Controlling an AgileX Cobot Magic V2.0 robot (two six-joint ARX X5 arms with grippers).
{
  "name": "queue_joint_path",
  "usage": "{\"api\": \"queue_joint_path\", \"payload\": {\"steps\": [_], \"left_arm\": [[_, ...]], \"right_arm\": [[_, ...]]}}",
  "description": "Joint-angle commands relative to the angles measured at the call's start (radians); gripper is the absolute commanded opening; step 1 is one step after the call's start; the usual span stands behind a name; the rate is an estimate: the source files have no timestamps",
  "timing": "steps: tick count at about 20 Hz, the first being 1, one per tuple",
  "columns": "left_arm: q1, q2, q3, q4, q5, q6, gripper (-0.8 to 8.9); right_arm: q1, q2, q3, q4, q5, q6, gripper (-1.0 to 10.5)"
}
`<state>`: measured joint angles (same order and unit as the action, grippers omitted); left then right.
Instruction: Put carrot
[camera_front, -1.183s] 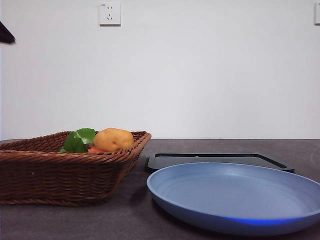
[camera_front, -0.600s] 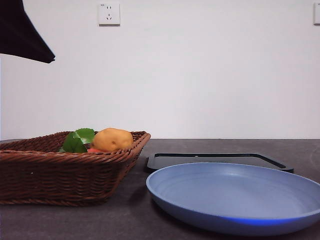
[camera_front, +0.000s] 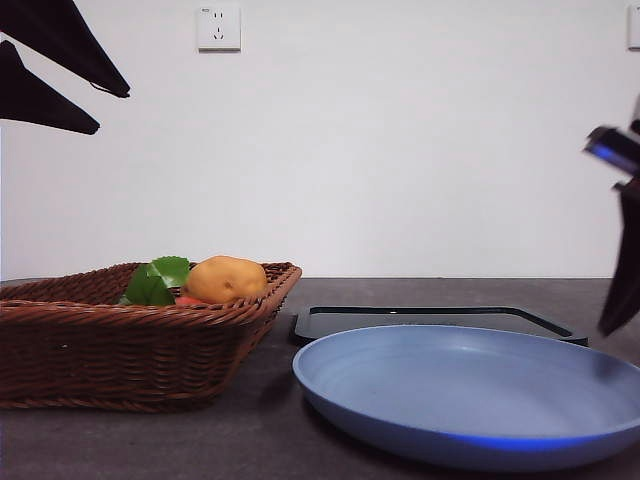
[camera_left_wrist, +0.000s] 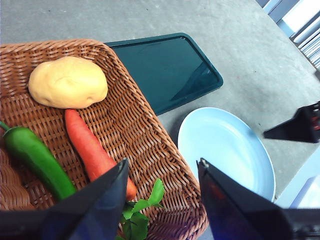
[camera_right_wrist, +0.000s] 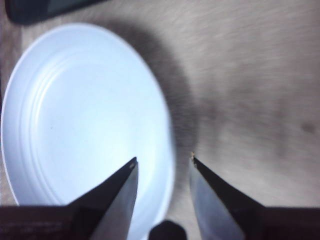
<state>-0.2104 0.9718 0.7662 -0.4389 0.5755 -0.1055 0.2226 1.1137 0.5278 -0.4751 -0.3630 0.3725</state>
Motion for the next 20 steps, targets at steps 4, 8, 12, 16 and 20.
{"api": "queue_joint_path", "payload": {"steps": [4,8,12,16,20], "left_arm": [[-0.008,0.009,0.011,0.011,0.002,-0.008,2.49],[-0.017,0.009,0.011,0.012,0.000,-0.019,2.50],[-0.067,0.009,0.011,0.020,-0.079,-0.026,3.29],[-0.157,0.011,0.013,0.045,-0.269,-0.025,3.42],[-0.201,0.114,0.072,0.031,-0.337,-0.025,3.41]], "right_arm": [[0.030,0.159,-0.002,0.078,0.007,0.050,1.0],[0.031,0.159,-0.002,0.079,0.055,0.057,0.0],[0.030,0.049,-0.002,0.053,0.050,0.071,0.0],[0.030,-0.079,-0.002,-0.045,0.051,0.072,0.0],[0.030,-0.171,-0.002,-0.094,0.051,0.072,0.0]]}}
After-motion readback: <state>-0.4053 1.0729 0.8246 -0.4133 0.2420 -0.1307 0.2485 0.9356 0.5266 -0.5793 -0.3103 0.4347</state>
